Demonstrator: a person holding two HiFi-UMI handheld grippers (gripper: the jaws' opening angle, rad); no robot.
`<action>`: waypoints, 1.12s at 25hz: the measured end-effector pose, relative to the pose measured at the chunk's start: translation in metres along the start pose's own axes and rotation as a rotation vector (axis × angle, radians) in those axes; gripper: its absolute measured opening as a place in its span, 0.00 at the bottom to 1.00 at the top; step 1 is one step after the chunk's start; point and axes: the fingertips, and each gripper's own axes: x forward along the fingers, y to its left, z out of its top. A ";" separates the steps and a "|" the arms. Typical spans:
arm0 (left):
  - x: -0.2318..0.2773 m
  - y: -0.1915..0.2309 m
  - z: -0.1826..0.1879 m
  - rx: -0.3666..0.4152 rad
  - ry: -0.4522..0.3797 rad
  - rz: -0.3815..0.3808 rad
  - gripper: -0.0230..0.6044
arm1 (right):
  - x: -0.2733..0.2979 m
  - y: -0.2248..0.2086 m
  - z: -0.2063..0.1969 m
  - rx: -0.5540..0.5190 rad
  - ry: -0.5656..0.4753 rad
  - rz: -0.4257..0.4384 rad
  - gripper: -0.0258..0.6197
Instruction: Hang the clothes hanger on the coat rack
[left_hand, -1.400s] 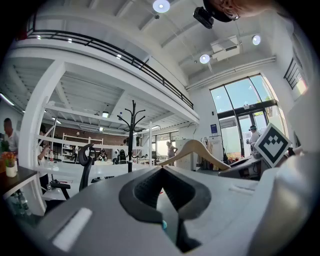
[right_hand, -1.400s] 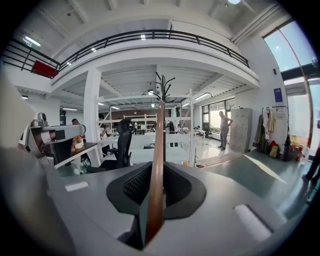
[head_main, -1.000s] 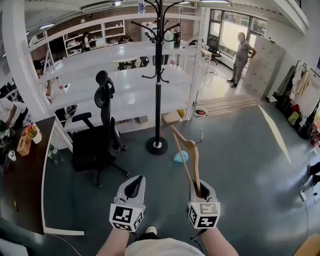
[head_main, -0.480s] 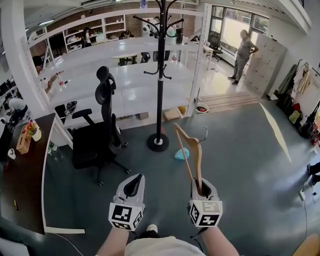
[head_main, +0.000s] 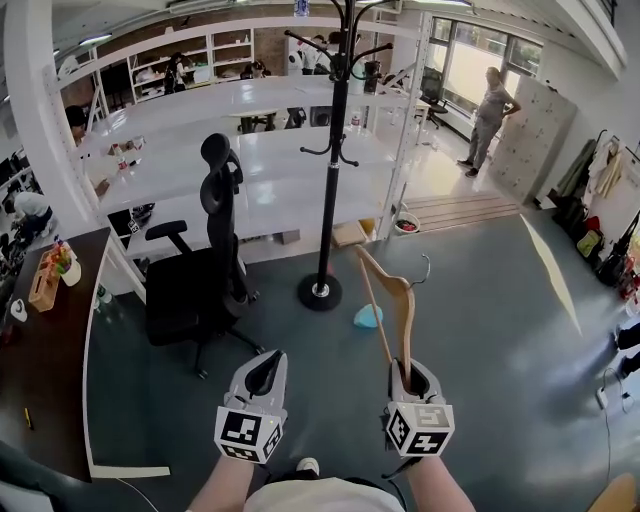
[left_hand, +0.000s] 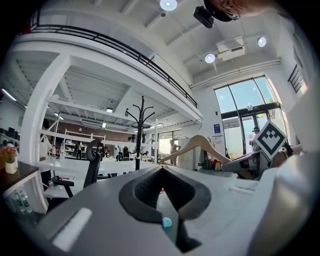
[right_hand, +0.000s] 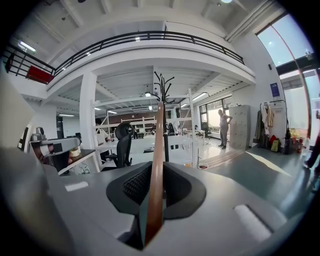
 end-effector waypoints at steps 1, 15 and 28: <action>0.001 0.006 -0.002 -0.001 0.004 0.001 0.04 | 0.004 0.002 0.000 0.006 0.002 0.000 0.15; 0.052 0.048 -0.023 -0.008 0.041 0.023 0.04 | 0.078 -0.008 0.001 0.020 0.037 0.029 0.15; 0.198 0.091 -0.006 -0.006 -0.002 0.105 0.04 | 0.218 -0.081 0.061 0.016 0.009 0.075 0.15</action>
